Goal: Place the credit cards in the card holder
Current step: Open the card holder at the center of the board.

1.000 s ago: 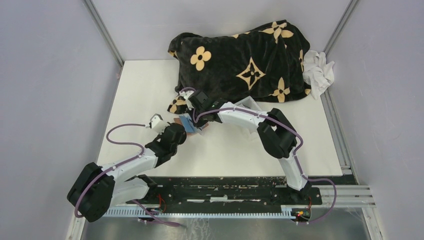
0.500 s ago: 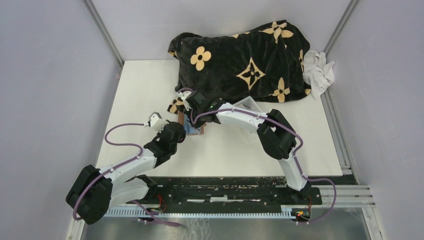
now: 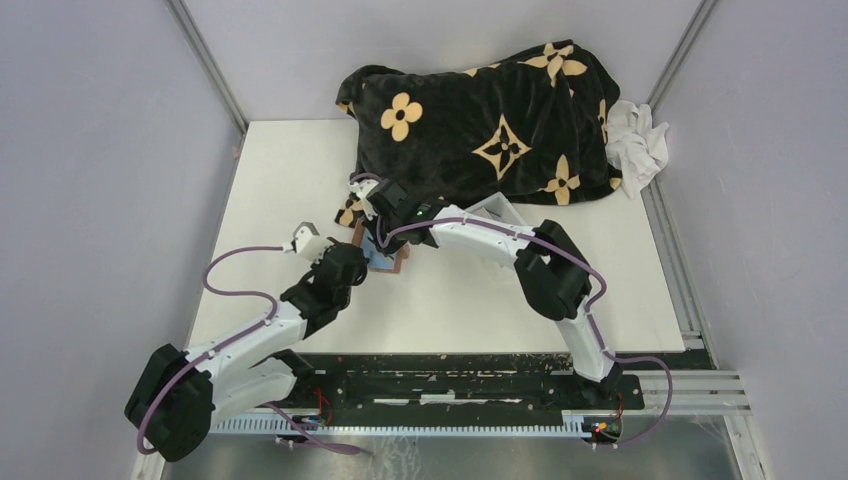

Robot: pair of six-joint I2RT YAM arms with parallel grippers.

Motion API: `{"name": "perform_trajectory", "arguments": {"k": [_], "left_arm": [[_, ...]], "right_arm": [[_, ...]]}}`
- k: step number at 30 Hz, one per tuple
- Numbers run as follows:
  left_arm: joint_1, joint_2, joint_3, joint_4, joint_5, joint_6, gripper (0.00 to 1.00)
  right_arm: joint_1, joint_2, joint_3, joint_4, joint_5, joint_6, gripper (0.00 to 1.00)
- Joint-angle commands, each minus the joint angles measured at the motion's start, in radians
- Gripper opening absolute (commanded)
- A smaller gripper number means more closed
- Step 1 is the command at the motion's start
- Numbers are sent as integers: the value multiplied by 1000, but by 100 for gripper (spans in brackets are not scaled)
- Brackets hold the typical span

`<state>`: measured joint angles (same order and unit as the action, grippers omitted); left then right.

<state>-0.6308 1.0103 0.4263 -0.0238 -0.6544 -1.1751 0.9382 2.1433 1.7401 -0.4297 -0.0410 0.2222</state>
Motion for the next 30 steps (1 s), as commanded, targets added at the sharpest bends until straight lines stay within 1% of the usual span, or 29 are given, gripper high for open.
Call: {"name": "perform_trajectory", "arguments": {"k": [1,9,15,22,25,30], "left_arm": [[-5,-15,14,59,-34,52,5],[-5,63,15,129,-14,80,5],[-5,138,28,159,-34,86,5],[-5,255,35,236,-113,80,5],[-5,309,62,241,-145,84,5],[-5,357,97,239,-217,82,5]], "right_arm": [[9,19,68,11,6,-1,1],[10,51,96,4,10,-7,1],[4,72,112,3,4,-7,1],[-2,95,137,-10,-11,-12,1],[-5,98,138,-16,-13,-19,1],[-13,103,130,-17,-17,-23,1]]}}
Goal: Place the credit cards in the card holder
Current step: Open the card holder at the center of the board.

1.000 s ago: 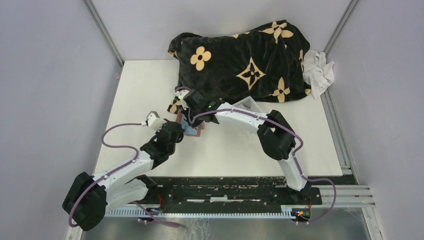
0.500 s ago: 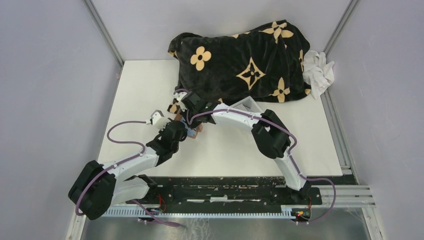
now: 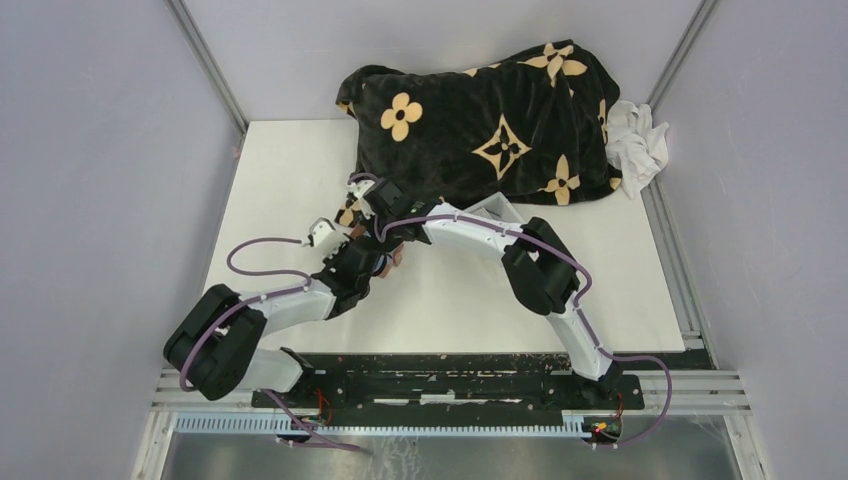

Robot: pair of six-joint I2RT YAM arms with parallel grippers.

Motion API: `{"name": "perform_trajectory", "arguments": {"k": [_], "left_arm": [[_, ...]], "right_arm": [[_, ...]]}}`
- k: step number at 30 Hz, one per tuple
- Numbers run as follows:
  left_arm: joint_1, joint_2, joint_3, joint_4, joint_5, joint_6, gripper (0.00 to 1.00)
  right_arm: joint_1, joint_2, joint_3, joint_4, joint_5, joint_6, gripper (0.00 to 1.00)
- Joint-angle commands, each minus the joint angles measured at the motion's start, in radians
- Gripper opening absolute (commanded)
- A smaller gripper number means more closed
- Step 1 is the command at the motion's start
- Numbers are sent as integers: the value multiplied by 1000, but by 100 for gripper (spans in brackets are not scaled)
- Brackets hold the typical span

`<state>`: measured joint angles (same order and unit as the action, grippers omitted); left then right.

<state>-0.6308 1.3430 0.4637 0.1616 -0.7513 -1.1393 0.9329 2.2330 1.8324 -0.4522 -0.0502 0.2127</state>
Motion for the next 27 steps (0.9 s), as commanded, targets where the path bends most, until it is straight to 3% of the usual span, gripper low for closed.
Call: {"name": "perform_trajectory", "arguments": {"k": [1,16,27], "left_arm": [[-5,31,65,54,-131,47,5],[5,154,173,16,-247,62,6],[59,242,167,-9,-211,43,7]], "right_arm": [[-9,16,37,6,-8,-12,1],[-29,30,25,-29,-10,4,1],[-32,34,23,-59,-4,4,1]]}}
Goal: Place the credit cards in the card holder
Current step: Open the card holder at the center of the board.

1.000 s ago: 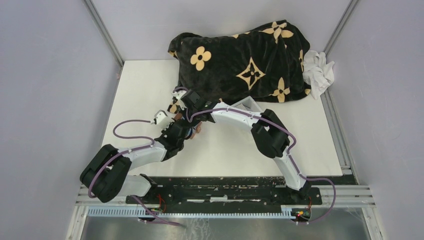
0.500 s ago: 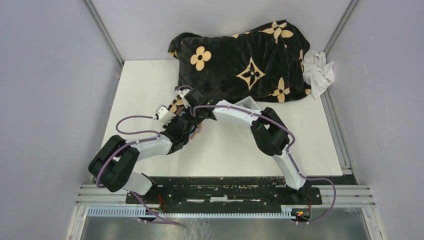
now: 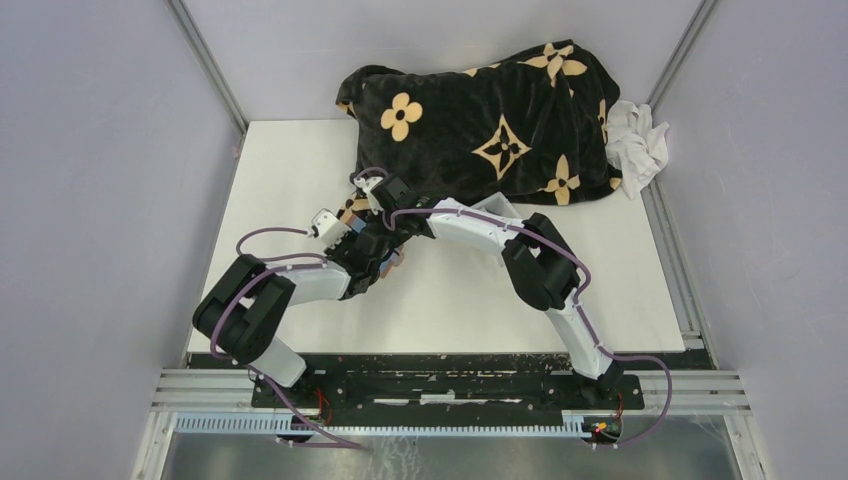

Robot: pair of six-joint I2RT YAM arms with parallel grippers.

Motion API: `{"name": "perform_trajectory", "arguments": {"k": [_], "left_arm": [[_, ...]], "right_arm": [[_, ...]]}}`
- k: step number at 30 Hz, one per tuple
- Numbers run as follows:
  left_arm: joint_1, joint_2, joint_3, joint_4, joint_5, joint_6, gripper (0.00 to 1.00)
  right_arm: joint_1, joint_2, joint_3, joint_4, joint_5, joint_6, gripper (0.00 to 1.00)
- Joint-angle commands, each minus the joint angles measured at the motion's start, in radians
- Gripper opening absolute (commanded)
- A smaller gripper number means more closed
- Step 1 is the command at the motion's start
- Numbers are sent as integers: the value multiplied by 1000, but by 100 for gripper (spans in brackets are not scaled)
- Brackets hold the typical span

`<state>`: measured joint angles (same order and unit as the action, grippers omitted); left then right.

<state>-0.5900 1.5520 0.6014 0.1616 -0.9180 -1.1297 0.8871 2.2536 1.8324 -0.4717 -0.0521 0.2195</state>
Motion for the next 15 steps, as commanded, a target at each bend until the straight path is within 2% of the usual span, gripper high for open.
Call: {"name": "perform_trajectory", "arguments": {"k": [1,15], "left_arm": [[22,39,31,-14,-40,31,7],[72,87,-5,-52,20,9,6]], "right_arm": [[13,14,22,-43,-2,-4,1],[0,25,49,-88,-14,-4,1]]}}
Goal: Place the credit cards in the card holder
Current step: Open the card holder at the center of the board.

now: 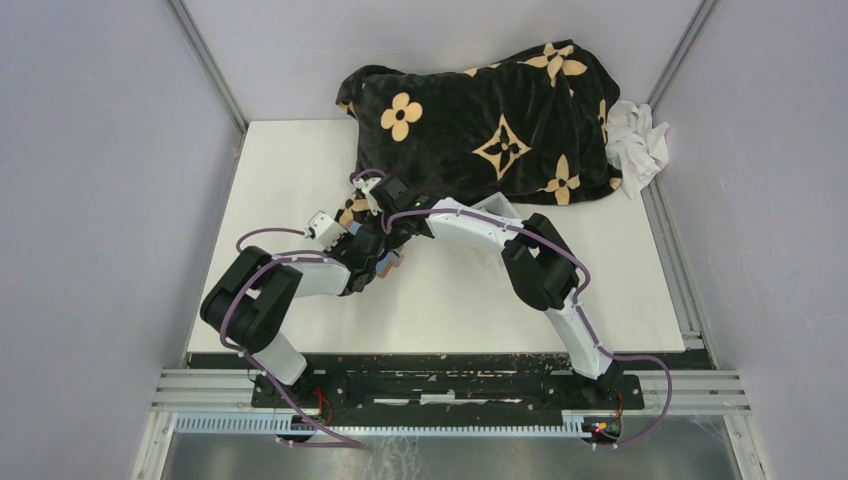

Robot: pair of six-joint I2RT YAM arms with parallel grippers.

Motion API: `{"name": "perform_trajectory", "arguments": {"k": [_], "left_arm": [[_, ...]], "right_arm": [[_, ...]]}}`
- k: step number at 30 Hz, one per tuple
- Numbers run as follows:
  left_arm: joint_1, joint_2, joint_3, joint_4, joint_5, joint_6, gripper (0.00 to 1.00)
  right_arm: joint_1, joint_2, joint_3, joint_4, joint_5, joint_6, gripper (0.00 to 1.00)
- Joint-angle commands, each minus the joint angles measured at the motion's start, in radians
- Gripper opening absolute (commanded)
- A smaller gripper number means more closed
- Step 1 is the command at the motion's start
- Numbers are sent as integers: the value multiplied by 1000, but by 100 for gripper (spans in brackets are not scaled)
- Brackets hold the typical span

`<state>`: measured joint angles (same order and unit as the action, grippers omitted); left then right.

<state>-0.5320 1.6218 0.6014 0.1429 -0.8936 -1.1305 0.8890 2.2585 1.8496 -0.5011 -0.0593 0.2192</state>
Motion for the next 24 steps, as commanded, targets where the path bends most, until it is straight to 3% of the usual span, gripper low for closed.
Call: {"name": "perform_trajectory", "arguments": {"k": [1,24], "left_arm": [[15,17,-5,-37,-1,15,6],[-1,-74,-5,-231,314,-17,3]], "right_arm": [[-4,20,34,-61,-7,-3,1],[-71,-30,-24,-123,30,8,1]]}}
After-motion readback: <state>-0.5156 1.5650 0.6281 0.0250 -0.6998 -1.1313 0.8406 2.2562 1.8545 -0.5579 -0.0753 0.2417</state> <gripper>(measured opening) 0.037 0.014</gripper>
